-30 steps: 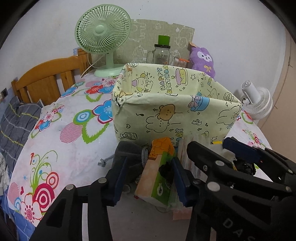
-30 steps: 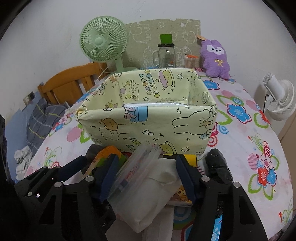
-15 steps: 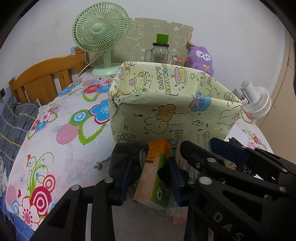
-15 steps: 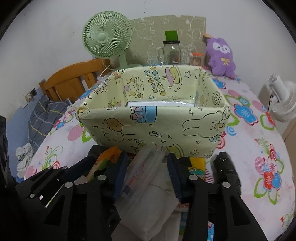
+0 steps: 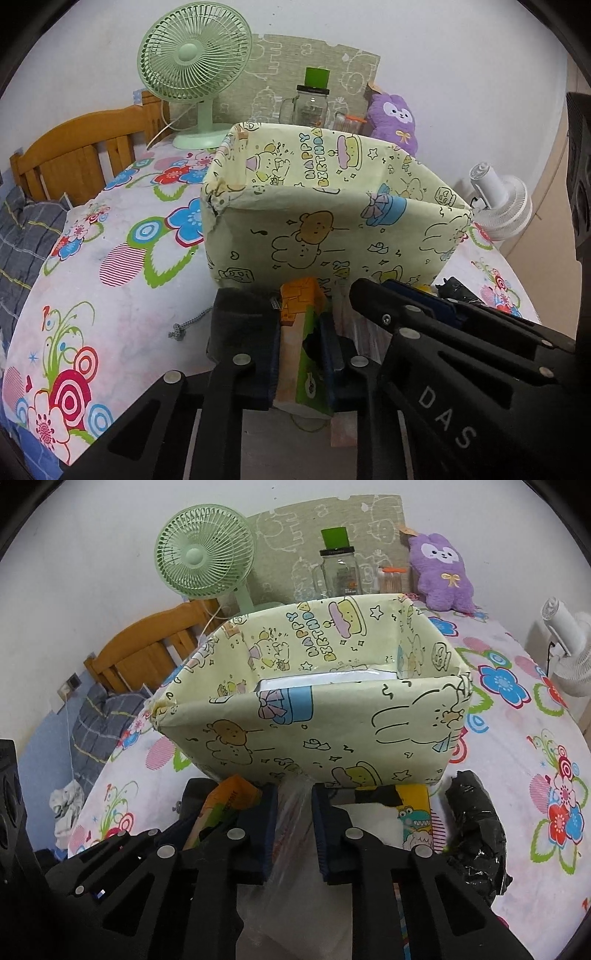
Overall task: Organize soft objects
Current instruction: 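Lift the tissue pack with the left gripper while the right gripper grasps the clear straw bag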
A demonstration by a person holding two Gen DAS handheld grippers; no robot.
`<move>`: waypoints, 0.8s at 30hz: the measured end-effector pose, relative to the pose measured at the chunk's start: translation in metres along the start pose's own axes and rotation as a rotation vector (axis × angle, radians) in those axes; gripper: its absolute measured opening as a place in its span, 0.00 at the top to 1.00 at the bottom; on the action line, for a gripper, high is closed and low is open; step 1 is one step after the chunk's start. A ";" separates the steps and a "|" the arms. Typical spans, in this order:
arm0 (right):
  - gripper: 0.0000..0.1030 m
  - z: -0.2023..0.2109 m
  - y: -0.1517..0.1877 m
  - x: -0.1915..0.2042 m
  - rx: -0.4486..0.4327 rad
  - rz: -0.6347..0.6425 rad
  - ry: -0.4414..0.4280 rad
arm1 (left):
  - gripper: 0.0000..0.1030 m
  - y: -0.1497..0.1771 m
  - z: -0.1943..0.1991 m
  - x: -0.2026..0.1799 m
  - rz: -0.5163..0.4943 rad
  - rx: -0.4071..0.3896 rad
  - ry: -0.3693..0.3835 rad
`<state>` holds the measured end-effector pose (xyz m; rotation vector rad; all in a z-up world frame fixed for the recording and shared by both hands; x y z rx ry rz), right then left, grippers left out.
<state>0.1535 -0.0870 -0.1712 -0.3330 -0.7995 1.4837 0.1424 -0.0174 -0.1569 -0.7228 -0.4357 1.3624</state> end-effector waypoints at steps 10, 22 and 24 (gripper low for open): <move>0.83 0.016 -0.003 -0.002 -0.028 -0.006 0.026 | 0.88 -0.004 0.013 -0.005 -0.011 -0.022 -0.018; 0.83 0.044 -0.009 -0.005 -0.075 -0.019 0.024 | 0.89 -0.015 0.036 -0.018 -0.040 -0.074 -0.031; 0.83 0.051 -0.011 -0.005 -0.086 -0.019 0.025 | 0.89 -0.017 0.041 -0.021 -0.044 -0.083 -0.033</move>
Point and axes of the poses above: each gripper's, at about its wrist camera, not at the fingertips, and z roughly against the way its jaws point, x to its left, y to its underside, the point moved 4 cm from there along -z, roughly the way its jaws point, and after that the axes turned 1 degree about -z, right-handed, at the moved point
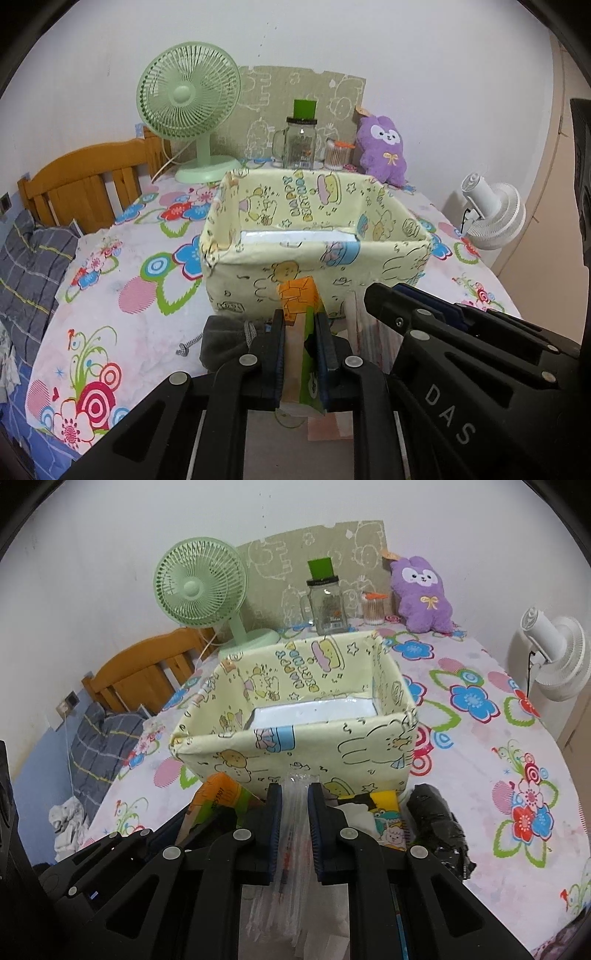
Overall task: Organize soft objects
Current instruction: 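Lift the tissue pack with the left gripper while the right gripper grasps the clear straw bag, then carry the tissue pack and straw bag into the box and open both grippers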
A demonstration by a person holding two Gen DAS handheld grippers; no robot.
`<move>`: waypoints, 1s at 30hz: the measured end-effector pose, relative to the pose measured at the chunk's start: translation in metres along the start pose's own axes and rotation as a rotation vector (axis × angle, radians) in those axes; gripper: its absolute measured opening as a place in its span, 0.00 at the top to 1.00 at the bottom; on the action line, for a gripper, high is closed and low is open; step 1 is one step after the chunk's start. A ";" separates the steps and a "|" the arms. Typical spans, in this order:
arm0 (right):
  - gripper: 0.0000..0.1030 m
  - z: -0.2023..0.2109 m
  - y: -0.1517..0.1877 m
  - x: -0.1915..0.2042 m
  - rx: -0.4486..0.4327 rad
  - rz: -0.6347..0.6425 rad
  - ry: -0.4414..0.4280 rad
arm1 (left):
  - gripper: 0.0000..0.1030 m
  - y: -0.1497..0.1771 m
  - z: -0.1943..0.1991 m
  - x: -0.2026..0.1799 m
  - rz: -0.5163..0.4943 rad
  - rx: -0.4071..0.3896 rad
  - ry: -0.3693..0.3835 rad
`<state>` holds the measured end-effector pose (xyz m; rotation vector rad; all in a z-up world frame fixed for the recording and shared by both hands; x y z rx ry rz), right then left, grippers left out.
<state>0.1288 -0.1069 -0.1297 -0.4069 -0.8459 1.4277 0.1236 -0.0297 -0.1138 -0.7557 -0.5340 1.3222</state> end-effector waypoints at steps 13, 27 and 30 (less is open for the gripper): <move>0.83 0.039 -0.019 0.001 -0.073 0.008 0.020 | 0.89 -0.021 0.032 -0.014 -0.026 -0.072 -0.005; 0.83 0.071 -0.043 0.008 -0.143 0.026 0.023 | 0.88 -0.044 0.057 -0.021 -0.036 -0.140 -0.009; 0.83 0.074 -0.048 0.009 -0.152 0.029 0.021 | 0.89 -0.049 0.060 -0.020 -0.036 -0.149 -0.010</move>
Point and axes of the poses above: each gripper's, at about its wrist camera, not at the fingertips, and z roughly against the way its jaws point, x to its left, y to its underside, the point moved 4 cm from there along -z, roughly the way its jaws point, and after that the axes turned 1 degree about -z, right-handed, at the moved point
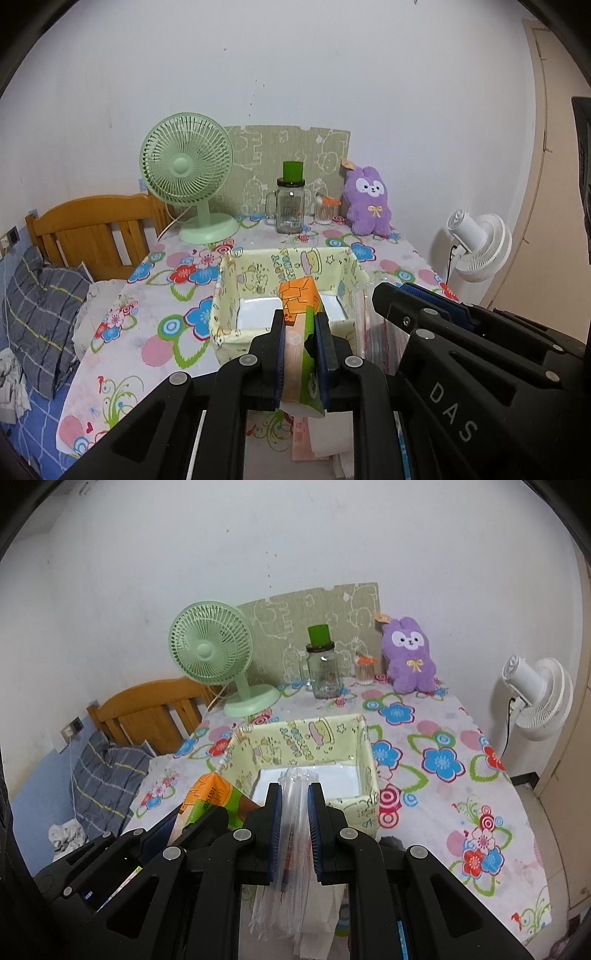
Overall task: Organize soft objects
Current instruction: 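Carry the tissue pack and straw bag into the box and open both grippers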
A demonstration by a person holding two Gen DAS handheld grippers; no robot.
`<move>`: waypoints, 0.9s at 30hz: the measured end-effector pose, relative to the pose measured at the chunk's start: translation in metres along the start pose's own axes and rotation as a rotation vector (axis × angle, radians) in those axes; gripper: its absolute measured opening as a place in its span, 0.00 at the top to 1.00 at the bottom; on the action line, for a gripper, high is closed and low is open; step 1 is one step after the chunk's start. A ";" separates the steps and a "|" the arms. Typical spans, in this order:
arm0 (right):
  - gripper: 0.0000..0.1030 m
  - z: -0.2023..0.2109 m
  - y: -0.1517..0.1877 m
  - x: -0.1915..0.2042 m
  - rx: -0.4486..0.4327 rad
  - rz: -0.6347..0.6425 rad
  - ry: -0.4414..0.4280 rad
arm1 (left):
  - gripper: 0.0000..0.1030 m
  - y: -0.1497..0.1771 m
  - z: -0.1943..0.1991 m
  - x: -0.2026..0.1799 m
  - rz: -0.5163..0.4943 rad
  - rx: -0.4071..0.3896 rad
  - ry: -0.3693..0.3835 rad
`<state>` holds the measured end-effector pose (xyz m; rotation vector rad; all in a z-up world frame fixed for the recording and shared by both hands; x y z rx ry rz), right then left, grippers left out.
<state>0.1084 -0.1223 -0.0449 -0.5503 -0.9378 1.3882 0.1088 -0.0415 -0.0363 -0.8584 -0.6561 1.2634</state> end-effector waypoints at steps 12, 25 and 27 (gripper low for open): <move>0.83 -0.010 -0.022 0.000 -0.019 0.010 0.001 | 0.88 -0.020 -0.011 0.005 0.004 -0.016 -0.011; 0.83 -0.044 -0.045 -0.009 -0.020 0.020 0.005 | 0.88 -0.041 -0.046 0.008 0.017 -0.013 -0.013; 0.83 -0.052 -0.050 -0.012 -0.018 0.019 0.007 | 0.88 -0.044 -0.053 0.009 0.021 -0.011 -0.011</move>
Point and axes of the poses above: each gripper's, at about its wrist camera, not at the fingertips, and z roughly against the way its jaws point, x to its left, y to its underside, the point moved 4 cm from there along -z, roughly the way its jaws point, and after that the axes turned 1 degree about -z, right-handed, at the moved point
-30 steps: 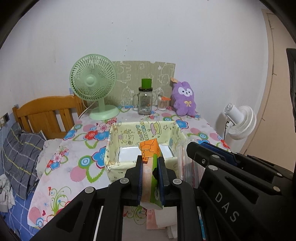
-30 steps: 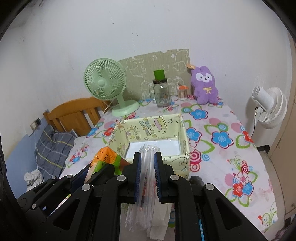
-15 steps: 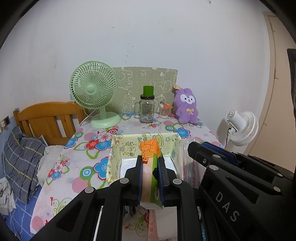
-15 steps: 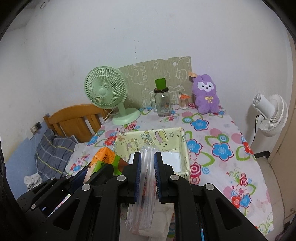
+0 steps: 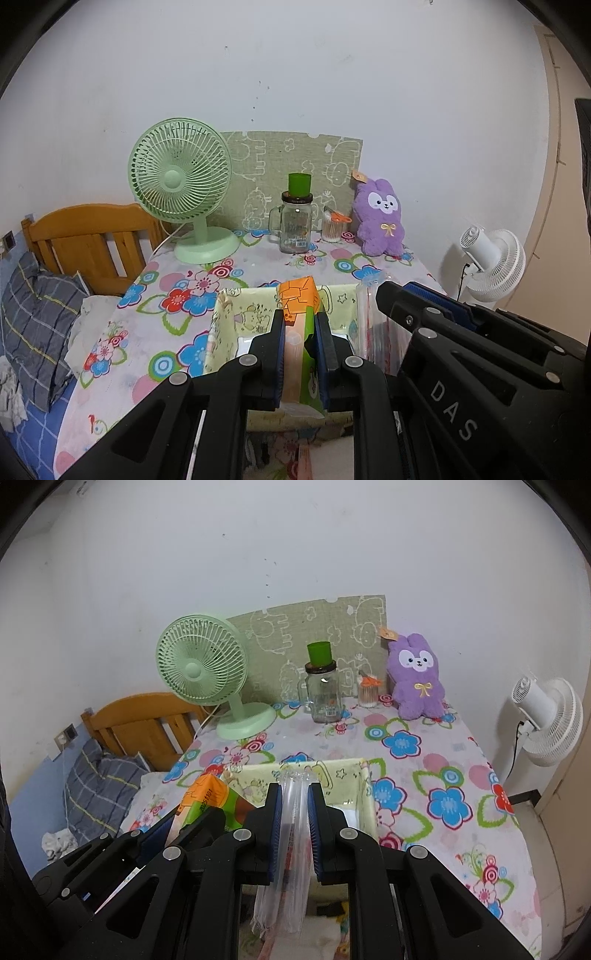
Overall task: Organize soft objects
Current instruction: 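Carry the tissue pack and straw bag into the box and open both grippers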
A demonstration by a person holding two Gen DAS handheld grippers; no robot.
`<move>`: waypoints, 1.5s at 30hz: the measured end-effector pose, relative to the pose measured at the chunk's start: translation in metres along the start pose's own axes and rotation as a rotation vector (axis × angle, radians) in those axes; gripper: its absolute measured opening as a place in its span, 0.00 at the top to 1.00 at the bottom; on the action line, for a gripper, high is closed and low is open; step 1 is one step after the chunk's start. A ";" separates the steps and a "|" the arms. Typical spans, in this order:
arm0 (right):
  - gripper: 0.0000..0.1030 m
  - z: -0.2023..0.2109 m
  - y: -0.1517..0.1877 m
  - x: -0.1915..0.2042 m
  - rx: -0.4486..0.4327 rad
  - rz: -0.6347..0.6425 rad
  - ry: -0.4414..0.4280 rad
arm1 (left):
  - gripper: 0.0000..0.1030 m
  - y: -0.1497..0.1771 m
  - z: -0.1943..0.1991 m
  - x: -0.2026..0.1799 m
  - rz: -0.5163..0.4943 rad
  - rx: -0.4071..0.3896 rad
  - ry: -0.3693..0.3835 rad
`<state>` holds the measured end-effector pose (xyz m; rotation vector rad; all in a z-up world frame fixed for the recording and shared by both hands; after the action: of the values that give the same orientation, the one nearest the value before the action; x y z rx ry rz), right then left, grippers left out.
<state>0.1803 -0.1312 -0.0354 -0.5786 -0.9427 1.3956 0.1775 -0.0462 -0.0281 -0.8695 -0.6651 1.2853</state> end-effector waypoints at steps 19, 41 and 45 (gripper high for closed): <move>0.83 -0.066 -0.012 -0.005 0.025 0.029 0.020 | 0.88 -0.006 -0.061 0.017 0.018 0.034 -0.043; 0.82 -0.138 0.016 -0.010 0.176 0.061 0.074 | 0.46 0.026 -0.115 0.037 0.046 0.181 -0.142; 0.55 -0.136 0.016 -0.009 0.175 0.068 0.054 | 0.33 0.026 -0.113 0.034 0.056 0.186 -0.104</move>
<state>0.2843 -0.1134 -0.1226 -0.5170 -0.7555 1.4986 0.2637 -0.0312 -0.1118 -0.6768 -0.5958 1.4263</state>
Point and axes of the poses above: each gripper's, at about its wrist camera, not at the fingertips, and z roughly against the way its jaws point, x to its left, y to its underside, the point moved 4 cm from there along -z, roughly the way its jaws point, and after that the axes turned 1 degree about -z, right-handed, at the moved point
